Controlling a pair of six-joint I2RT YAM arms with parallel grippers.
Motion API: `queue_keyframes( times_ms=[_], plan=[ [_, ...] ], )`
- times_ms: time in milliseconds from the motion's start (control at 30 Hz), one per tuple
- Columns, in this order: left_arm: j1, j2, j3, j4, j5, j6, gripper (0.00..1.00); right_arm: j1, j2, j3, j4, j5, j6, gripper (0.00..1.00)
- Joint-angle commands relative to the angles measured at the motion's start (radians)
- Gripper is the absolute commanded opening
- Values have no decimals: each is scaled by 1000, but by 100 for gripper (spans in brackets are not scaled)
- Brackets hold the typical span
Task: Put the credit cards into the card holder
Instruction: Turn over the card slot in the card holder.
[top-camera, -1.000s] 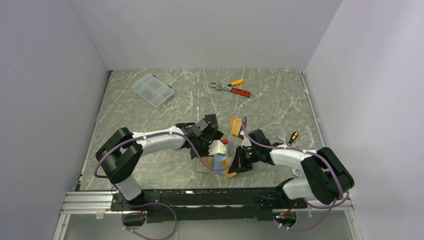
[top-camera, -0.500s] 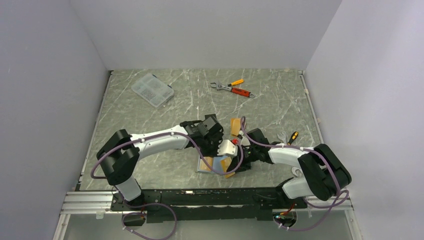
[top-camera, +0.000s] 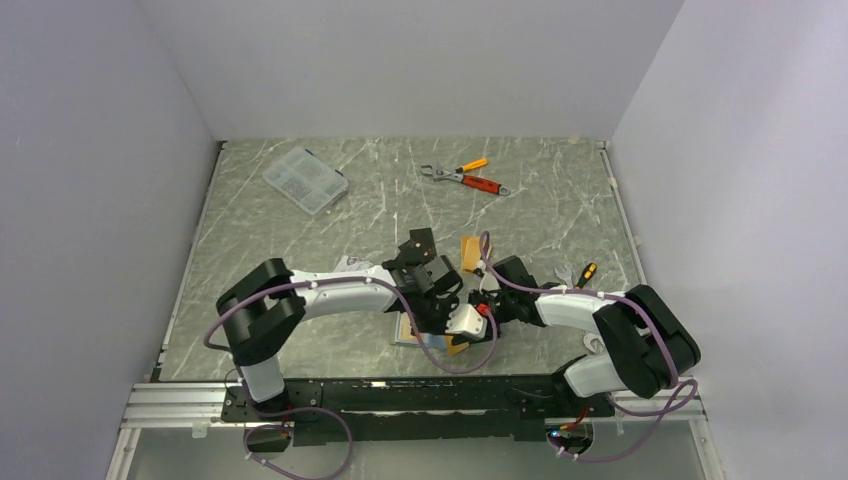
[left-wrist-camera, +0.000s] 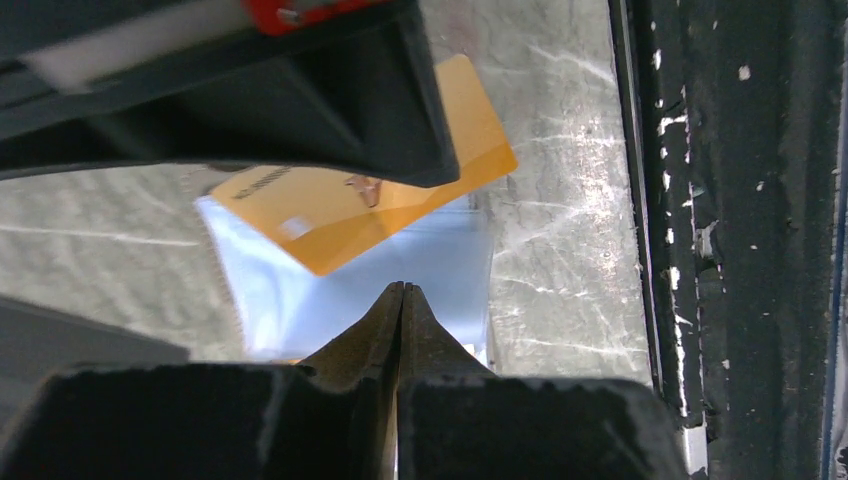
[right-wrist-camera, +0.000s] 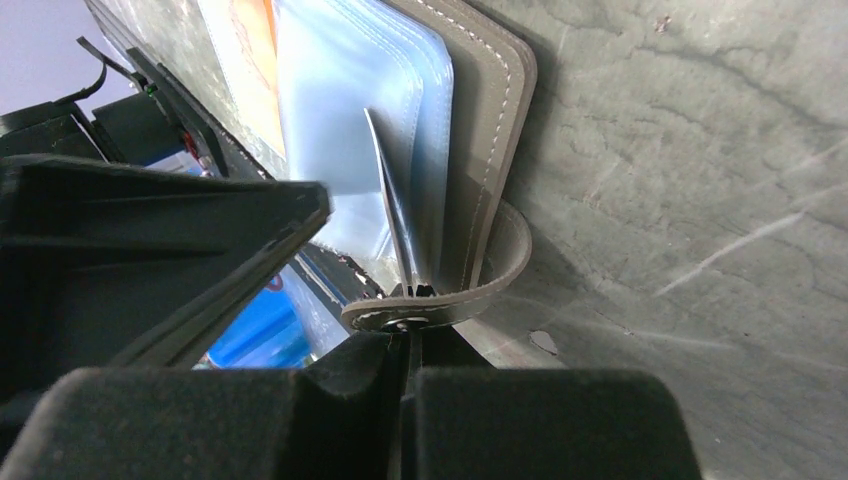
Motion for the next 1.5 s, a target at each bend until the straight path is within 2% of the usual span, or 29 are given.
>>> queue_keyframes(
  times_ms=[0,167,500,833,1067,1467],
  plan=[
    [-17,49,-22,22,-33,20,6,6,3,8,-2,42,1,0],
    [-15,44,-44,8,-93,32,4,2,-46,-15,-27,47,-3,0],
    [-14,-6,-63,-14,-114,19,3,-15,-118,-64,-59,47,-10,0],
    [-14,-14,-55,-21,-112,9,3,-16,-105,-63,-45,33,-4,0],
    [-14,-19,-57,-23,-112,10,2,-16,-157,-95,-69,32,-4,0],
    [-14,-24,-46,-39,-99,7,2,-16,-110,-69,-30,19,-1,0]
  ],
)
